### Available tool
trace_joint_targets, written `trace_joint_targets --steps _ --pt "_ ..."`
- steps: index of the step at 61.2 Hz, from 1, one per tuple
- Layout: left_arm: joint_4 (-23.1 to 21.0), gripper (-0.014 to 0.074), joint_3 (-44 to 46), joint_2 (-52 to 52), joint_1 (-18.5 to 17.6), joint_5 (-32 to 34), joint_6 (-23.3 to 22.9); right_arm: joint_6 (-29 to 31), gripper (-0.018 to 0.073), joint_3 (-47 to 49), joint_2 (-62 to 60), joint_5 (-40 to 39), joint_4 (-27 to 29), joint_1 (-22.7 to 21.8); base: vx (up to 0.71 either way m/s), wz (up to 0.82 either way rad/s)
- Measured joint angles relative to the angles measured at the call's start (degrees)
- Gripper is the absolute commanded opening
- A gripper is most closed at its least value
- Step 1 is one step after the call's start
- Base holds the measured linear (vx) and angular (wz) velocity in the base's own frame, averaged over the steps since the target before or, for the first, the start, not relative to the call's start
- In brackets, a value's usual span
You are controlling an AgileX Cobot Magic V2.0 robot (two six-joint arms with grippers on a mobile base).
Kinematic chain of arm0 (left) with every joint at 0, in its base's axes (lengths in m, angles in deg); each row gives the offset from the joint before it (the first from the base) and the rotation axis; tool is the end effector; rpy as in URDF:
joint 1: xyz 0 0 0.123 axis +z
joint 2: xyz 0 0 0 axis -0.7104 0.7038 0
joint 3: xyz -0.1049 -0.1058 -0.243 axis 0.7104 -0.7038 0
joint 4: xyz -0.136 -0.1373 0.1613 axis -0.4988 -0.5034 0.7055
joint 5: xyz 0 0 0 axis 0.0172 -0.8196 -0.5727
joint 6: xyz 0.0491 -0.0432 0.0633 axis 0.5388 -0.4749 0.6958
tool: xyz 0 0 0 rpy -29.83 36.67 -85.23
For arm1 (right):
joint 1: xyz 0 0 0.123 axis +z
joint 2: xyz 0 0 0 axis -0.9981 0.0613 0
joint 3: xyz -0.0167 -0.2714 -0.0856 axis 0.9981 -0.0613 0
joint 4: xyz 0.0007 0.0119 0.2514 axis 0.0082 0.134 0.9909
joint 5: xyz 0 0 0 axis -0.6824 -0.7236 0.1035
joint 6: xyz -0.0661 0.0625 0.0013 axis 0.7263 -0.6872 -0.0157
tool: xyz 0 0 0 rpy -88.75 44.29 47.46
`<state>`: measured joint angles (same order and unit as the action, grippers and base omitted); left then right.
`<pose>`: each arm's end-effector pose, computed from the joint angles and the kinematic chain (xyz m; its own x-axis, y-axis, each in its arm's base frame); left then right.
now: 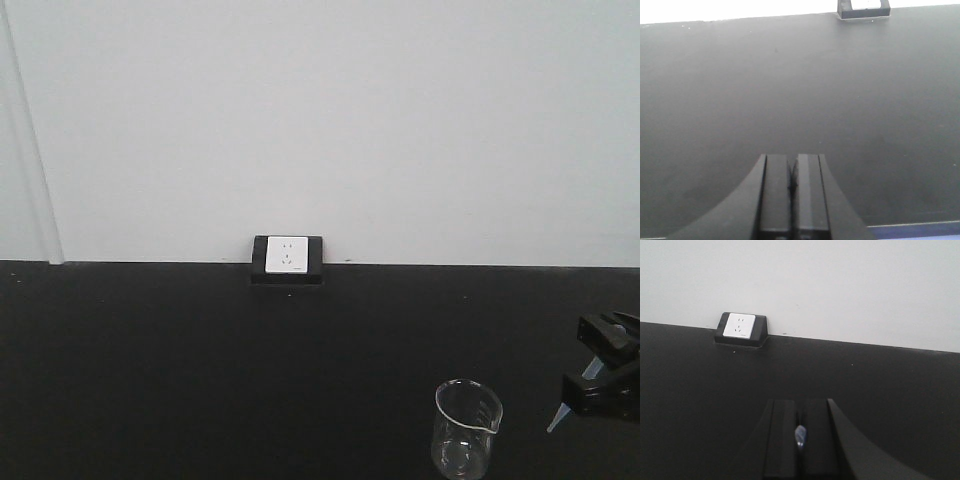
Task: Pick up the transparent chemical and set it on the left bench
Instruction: 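Turn the base away from the bench holding the pipette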
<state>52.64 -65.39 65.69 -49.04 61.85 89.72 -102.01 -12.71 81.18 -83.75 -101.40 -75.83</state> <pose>0.0565 -0.0037 0.2037 0.0606 0.0279 -0.9978 0.0642 0.9974 0.0317 0.2092 0.0388 0.3308 -0.2003 -0.0481 -0.9786 -0.1817 0.9833 -0.0111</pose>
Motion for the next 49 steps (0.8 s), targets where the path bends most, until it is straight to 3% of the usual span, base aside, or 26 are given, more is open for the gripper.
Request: trace_joint_targets --steps 29,49 --pt "0.0 -0.0003 0.0 0.0 0.0 0.0 0.0 0.0 -0.0004 0.0 0.0 0.0 0.0 0.0 -0.01 -0.02" --pt "0.0 -0.0003 0.0 0.0 0.0 0.0 0.0 0.0 -0.0004 0.0 0.0 0.0 0.0 0.0 -0.08 -0.25"
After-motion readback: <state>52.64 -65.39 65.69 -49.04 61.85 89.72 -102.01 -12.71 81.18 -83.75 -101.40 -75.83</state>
